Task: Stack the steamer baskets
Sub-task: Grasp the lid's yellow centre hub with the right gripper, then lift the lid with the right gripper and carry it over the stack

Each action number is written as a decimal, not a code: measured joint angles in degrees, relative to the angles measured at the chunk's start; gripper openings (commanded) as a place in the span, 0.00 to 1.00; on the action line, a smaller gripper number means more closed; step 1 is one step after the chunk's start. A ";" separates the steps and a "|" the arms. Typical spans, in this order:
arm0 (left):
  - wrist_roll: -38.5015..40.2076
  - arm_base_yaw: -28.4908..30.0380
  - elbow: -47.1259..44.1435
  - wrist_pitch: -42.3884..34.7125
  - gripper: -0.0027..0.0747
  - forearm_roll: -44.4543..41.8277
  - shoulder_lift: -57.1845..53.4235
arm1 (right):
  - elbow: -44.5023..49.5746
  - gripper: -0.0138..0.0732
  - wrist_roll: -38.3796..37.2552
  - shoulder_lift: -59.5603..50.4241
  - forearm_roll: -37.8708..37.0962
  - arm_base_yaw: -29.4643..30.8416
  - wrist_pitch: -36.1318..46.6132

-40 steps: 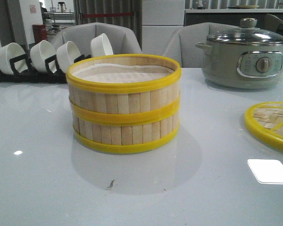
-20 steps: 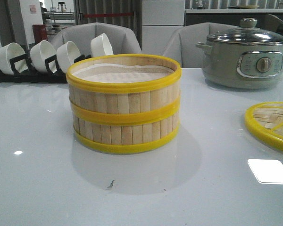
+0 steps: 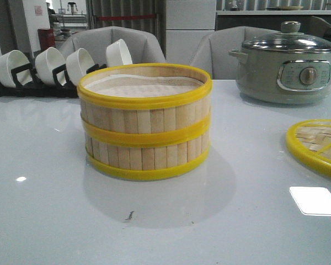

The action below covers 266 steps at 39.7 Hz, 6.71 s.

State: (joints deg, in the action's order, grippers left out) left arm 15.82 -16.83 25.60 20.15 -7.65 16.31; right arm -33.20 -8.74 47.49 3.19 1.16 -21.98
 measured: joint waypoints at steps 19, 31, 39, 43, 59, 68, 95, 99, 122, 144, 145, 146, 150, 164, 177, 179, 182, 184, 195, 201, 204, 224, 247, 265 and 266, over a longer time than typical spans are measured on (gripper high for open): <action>0.00 0.00 0.00 0.00 0.15 0.00 0.00 | -12.78 0.57 0.00 22.35 -2.59 2.91 0.09; 0.00 0.00 0.00 0.00 0.15 0.00 0.00 | -27.00 0.57 0.00 40.69 -3.19 4.75 -5.87; 0.00 0.00 0.00 0.00 0.15 0.00 0.00 | -31.23 0.57 0.00 47.96 -3.19 4.75 -7.32; 0.00 0.00 0.00 0.00 0.15 0.00 0.00 | -32.00 0.57 0.00 49.89 -3.50 4.75 -7.32; 0.00 0.00 0.00 0.00 0.15 0.00 0.00 | -32.31 0.57 0.00 53.37 -3.61 4.75 -6.43; 0.00 0.00 0.00 0.00 0.15 0.00 0.00 | -32.35 0.57 0.00 53.90 -4.35 4.92 -4.46; 0.00 0.00 0.00 0.00 0.15 0.00 0.00 | -32.44 0.57 0.00 55.75 -4.94 6.10 -1.92; 0.00 0.00 0.00 0.00 0.15 0.00 0.00 | -32.44 0.57 0.00 55.75 -4.94 6.10 -1.80; 0.00 0.00 0.00 0.00 0.15 0.00 0.00 | -32.44 0.57 0.00 56.59 -4.94 6.10 -0.82; 0.00 0.00 0.00 0.00 0.15 0.00 0.00 | -32.44 0.57 0.00 56.59 -4.94 6.10 -1.74; 0.00 0.00 0.00 0.00 0.15 0.00 0.00 | -32.44 0.57 0.00 56.59 -4.94 6.10 -1.74; 0.00 0.00 0.00 0.00 0.15 0.00 0.00 | -32.44 0.57 0.00 56.59 -4.94 6.10 -1.74; 0.00 0.00 0.00 0.00 0.15 0.00 0.00 | -32.44 0.57 0.00 56.59 -4.94 6.10 -1.74; 0.00 0.00 0.00 0.00 0.15 0.00 0.00 | -32.44 0.57 0.00 56.59 -4.94 6.10 -1.77; 0.00 0.00 0.00 0.00 0.15 0.00 0.00 | -32.44 0.57 0.00 56.59 -4.94 6.10 -1.77; 0.00 0.00 0.00 0.00 0.15 0.00 0.00 | -32.44 0.57 0.00 56.59 -4.94 6.10 -1.77; 0.00 0.00 0.00 0.00 0.15 0.00 0.00 | -32.44 0.57 0.00 56.59 -4.94 6.10 -1.77; 0.00 0.00 0.00 0.00 0.15 0.00 0.00 | -32.44 0.57 0.00 56.59 -4.94 6.10 -1.77; 0.00 0.00 0.00 0.00 0.15 0.00 0.00 | -32.44 0.57 0.00 56.59 -4.94 6.10 -1.77; 0.00 0.00 0.00 0.00 0.15 0.00 0.00 | -32.44 0.57 0.00 56.59 -4.94 6.10 -1.77; 0.00 0.00 0.00 0.00 0.15 0.00 0.00 | -32.44 0.57 0.00 56.59 -4.94 6.10 -1.77; 0.00 0.00 0.00 0.00 0.15 0.00 0.00 | -32.44 0.57 0.00 56.59 -4.94 6.10 -1.77; 0.00 0.00 0.00 0.00 0.15 0.00 0.00 | -32.79 0.57 0.00 57.60 -4.94 6.10 -1.87; 0.00 0.00 0.00 0.00 0.15 0.00 0.00 | -32.94 0.21 0.00 57.60 -4.94 6.10 -2.08; 0.00 0.00 0.00 0.00 0.15 0.00 0.00 | -32.94 0.21 0.00 57.60 -4.94 6.10 -2.08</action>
State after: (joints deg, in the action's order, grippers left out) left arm 15.82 -16.83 25.60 20.15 -7.65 16.31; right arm -66.14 -8.74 105.09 -1.75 7.27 -24.06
